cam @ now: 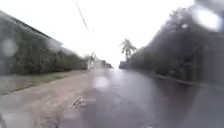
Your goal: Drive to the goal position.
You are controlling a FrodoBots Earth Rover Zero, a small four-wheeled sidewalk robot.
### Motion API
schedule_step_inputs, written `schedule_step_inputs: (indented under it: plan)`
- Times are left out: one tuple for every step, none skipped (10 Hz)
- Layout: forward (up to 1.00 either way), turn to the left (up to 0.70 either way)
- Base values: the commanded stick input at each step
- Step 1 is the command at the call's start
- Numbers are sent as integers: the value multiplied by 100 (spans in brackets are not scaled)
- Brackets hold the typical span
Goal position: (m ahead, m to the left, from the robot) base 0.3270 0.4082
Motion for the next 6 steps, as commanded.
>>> schedule_step_inputs:
  plan:
    - [70, 0]
    - [70, 0]
    - [70, 0]
    - [70, 0]
    - [70, 0]
    - [70, 0]
